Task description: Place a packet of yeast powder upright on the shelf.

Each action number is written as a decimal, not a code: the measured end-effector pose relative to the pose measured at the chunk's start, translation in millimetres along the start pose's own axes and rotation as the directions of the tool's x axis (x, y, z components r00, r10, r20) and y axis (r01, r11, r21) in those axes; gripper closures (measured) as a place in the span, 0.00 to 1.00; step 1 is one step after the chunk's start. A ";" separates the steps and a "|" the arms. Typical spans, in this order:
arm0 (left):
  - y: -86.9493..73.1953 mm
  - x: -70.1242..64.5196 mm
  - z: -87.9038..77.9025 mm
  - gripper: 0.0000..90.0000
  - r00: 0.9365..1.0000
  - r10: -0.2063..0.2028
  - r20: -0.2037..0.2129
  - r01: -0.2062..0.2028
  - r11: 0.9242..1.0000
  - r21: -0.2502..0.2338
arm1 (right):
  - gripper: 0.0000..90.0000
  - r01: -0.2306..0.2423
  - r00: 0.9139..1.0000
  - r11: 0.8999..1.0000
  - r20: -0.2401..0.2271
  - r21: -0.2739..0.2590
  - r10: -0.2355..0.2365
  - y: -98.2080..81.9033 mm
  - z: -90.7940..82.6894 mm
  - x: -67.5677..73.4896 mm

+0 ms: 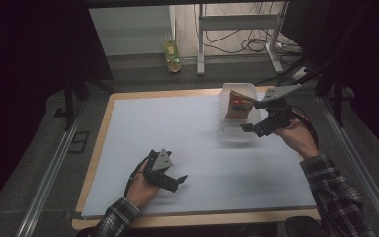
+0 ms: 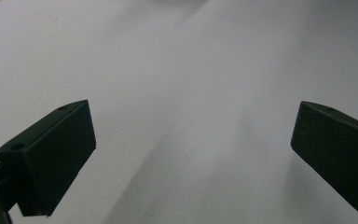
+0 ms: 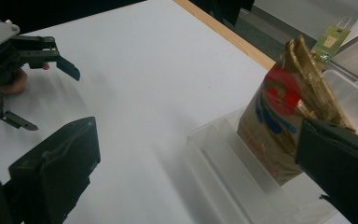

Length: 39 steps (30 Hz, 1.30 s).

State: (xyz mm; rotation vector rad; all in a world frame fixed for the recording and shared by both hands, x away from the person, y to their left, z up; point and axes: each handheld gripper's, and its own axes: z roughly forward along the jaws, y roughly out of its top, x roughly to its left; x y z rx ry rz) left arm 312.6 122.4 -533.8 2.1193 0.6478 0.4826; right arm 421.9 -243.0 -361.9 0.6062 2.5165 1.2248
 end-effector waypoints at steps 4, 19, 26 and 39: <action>-0.1 -0.3 0.2 0.00 1.000 0.004 -0.001 -0.004 1.000 0.003 | 0.00 -0.002 1.000 1.000 0.025 0.001 0.002 -5.5 0.0 4.6; 0.1 0.0 -0.2 0.00 1.000 0.004 -0.008 -0.004 1.000 0.006 | 0.00 -0.036 0.999 0.999 0.032 0.003 0.036 -30.9 -0.1 18.8; 0.3 0.2 -0.5 0.00 1.000 0.001 -0.012 -0.001 1.000 0.002 | 0.00 -0.037 0.999 0.999 0.029 0.016 0.037 -42.4 -0.2 29.4; 0.5 0.9 -1.8 0.00 1.000 -0.001 -0.016 0.001 1.000 -0.003 | 0.00 -0.070 0.997 0.997 0.014 0.024 0.070 -62.2 2.1 44.5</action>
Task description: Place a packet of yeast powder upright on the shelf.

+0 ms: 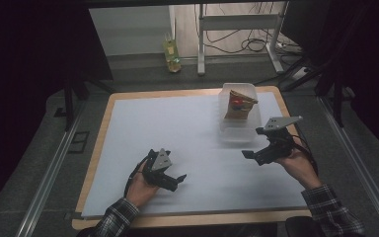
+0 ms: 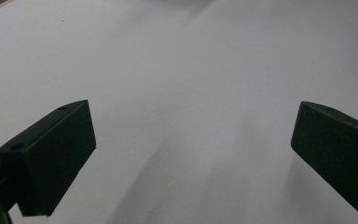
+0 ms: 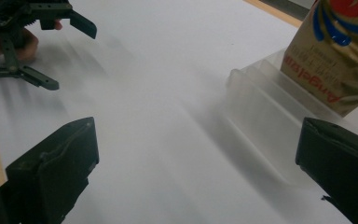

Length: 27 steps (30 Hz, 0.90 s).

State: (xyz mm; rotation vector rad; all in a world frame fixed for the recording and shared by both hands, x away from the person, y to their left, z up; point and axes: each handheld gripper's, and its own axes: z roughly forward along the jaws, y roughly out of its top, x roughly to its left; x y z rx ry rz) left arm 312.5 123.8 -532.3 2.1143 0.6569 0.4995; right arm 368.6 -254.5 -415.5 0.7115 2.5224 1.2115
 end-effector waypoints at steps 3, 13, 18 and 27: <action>0.5 0.1 -0.3 0.00 1.000 0.000 0.001 0.000 1.000 0.003 | 0.00 -0.007 1.000 1.000 -0.006 -0.007 0.007 -4.6 -0.4 2.8; 0.3 0.1 -0.2 0.00 1.000 -0.001 0.002 0.001 1.000 0.008 | 0.00 -0.035 0.999 0.999 -0.001 -0.021 0.035 -23.1 0.5 12.3; 0.2 -0.2 -0.1 0.00 1.000 -0.005 0.004 0.005 1.000 0.006 | 0.00 -0.018 0.999 1.000 0.026 -0.012 0.019 -30.4 1.3 18.5; -0.5 -0.5 1.2 0.00 1.000 -0.007 0.011 0.007 1.000 0.010 | 0.00 0.021 0.999 0.999 0.041 -0.024 -0.020 -47.3 5.5 28.9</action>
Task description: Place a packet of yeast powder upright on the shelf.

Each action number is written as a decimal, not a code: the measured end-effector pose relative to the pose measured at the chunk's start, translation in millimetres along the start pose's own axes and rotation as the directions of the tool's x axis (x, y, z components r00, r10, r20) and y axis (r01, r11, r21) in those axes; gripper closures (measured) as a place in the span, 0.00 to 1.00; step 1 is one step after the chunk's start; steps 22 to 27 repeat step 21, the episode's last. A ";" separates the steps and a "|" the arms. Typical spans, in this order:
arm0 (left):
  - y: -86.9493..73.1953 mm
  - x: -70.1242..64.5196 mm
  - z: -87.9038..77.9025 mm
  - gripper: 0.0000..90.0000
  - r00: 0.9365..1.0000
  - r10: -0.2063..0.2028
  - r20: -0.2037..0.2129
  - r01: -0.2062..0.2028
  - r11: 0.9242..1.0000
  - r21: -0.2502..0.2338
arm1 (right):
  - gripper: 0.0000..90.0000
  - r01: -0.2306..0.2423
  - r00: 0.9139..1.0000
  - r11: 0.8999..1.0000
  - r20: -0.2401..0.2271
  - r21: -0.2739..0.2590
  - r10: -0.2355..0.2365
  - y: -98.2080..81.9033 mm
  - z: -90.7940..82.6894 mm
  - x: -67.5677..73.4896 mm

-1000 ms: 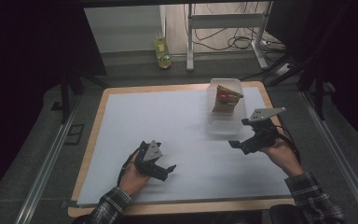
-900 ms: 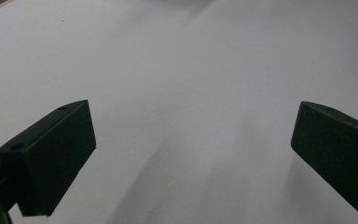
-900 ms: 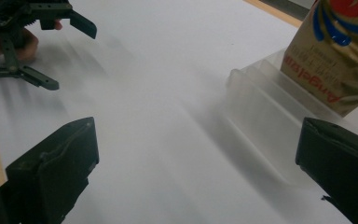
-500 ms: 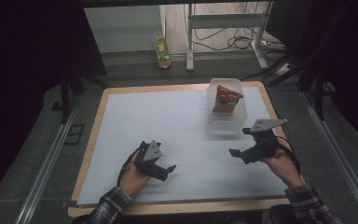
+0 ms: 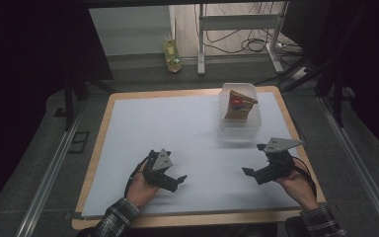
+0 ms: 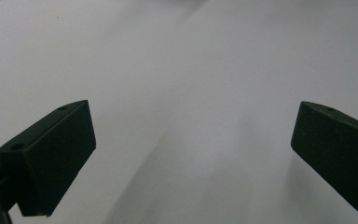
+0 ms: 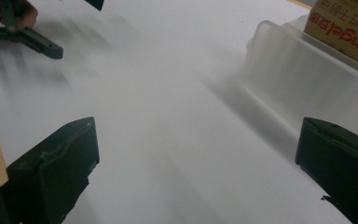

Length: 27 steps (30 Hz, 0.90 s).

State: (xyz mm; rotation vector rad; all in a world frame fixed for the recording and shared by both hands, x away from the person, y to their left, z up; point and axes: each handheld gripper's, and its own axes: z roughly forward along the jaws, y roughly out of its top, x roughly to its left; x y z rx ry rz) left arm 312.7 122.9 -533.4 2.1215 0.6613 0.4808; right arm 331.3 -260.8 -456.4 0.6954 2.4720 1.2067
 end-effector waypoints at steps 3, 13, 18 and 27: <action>-0.7 0.7 0.2 0.00 1.000 -0.012 0.002 0.012 1.000 -0.005 | 0.00 0.014 1.000 1.000 -0.007 -0.011 -0.014 -4.7 1.1 3.4; -3.8 2.7 5.4 0.00 0.999 -0.035 -0.004 0.035 0.999 0.025 | 0.00 0.026 1.000 0.999 0.007 0.046 -0.026 -26.2 17.3 11.3; -5.1 8.4 1.7 0.00 0.997 -0.064 -0.040 0.064 0.998 -0.015 | 0.00 0.019 1.000 0.994 -0.003 0.106 -0.019 -38.5 25.9 11.6; -4.9 10.4 0.5 0.00 0.996 -0.078 -0.043 0.077 0.997 -0.030 | 0.00 -0.005 1.000 0.993 -0.017 0.122 0.007 -41.7 27.3 9.4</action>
